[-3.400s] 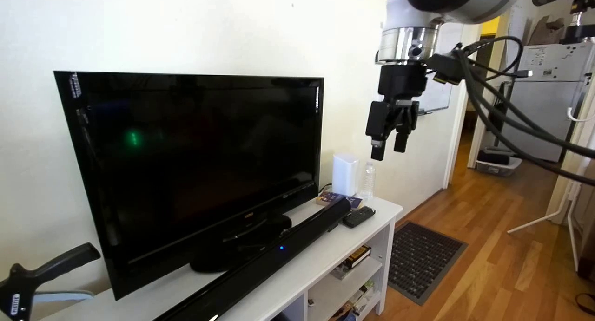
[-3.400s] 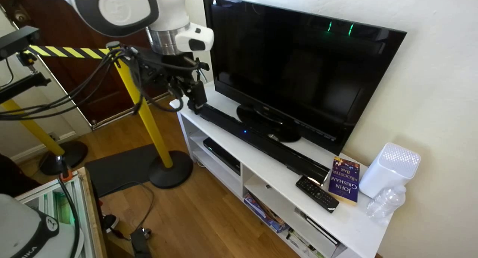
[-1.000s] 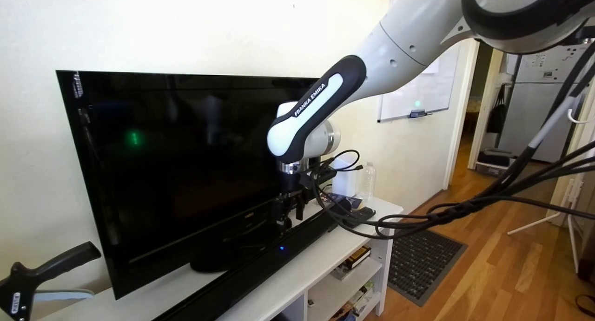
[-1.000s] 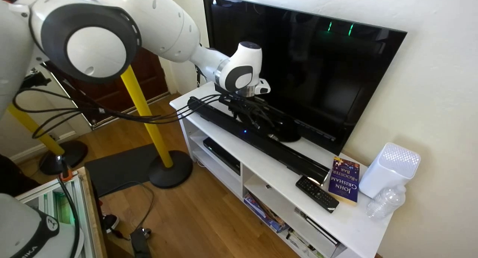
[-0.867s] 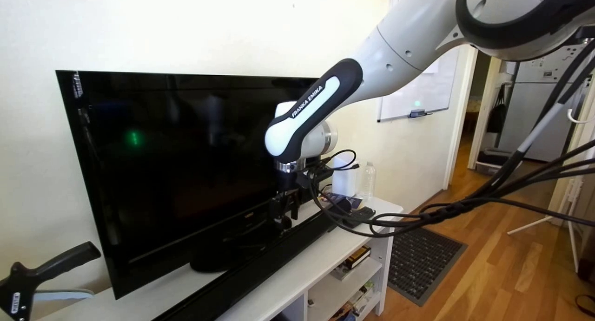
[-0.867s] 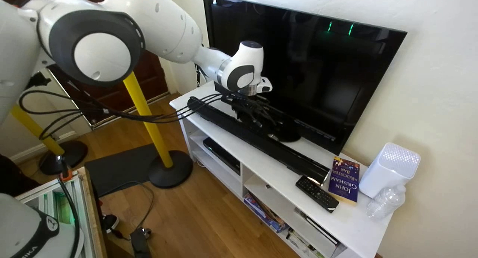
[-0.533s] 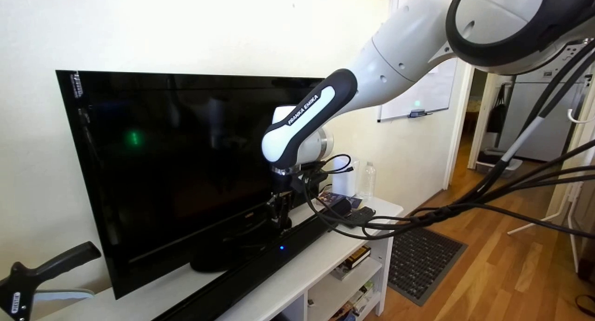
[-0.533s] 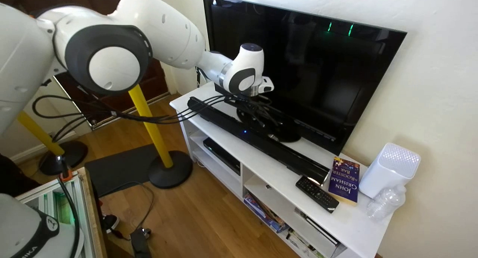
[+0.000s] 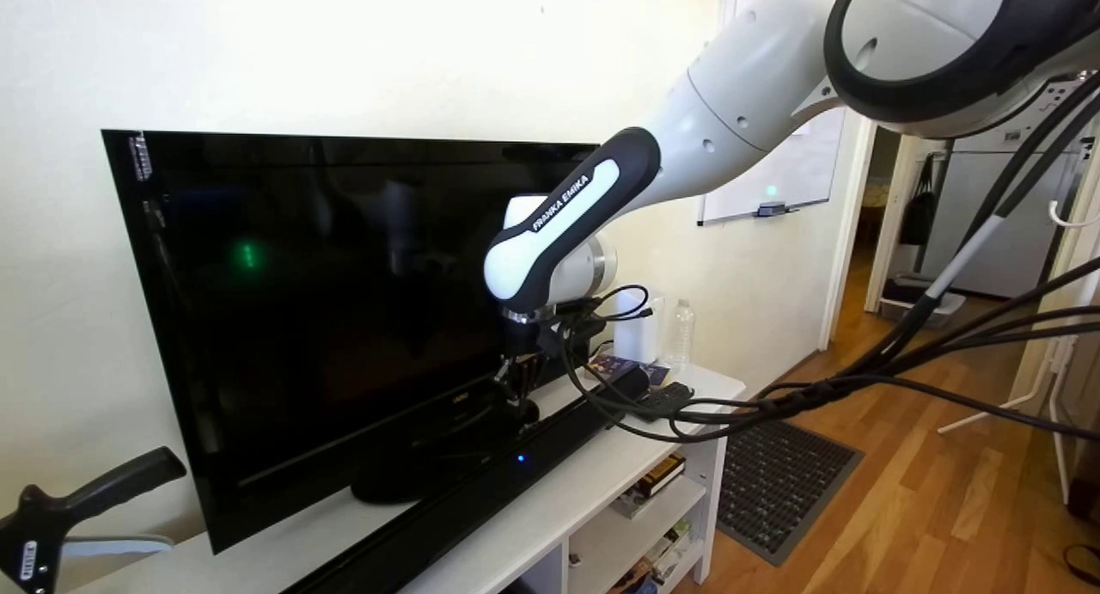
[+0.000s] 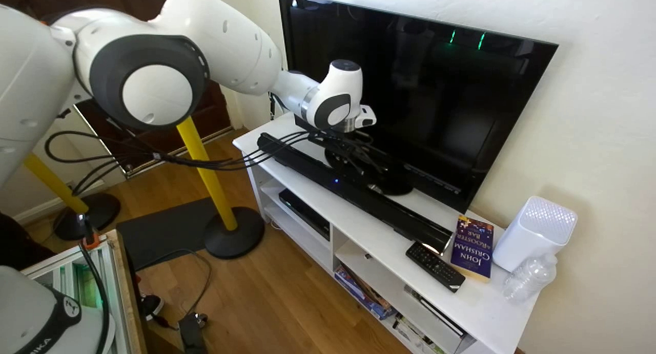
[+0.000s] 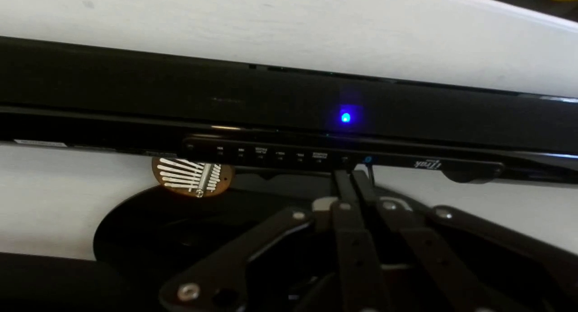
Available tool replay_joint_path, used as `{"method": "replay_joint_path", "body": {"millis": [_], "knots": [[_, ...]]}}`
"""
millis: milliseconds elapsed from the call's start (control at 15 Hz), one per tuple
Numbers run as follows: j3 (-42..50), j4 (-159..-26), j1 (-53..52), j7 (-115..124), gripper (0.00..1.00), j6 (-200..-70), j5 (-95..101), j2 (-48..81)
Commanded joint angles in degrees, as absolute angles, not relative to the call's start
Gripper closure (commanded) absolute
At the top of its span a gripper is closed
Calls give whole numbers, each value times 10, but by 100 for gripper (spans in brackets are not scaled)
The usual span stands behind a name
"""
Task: Press the button on the black object
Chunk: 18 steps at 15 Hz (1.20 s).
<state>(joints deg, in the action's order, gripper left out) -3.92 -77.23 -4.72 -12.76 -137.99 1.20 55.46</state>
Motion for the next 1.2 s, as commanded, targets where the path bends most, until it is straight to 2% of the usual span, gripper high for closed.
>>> {"method": "replay_joint_path", "body": {"millis": [0, 1133], "knots": [[-55, -762, -38, -136, 100, -1410, 14, 568], [-49, -756, -39, -135, 100, -1472, 23, 603]]}}
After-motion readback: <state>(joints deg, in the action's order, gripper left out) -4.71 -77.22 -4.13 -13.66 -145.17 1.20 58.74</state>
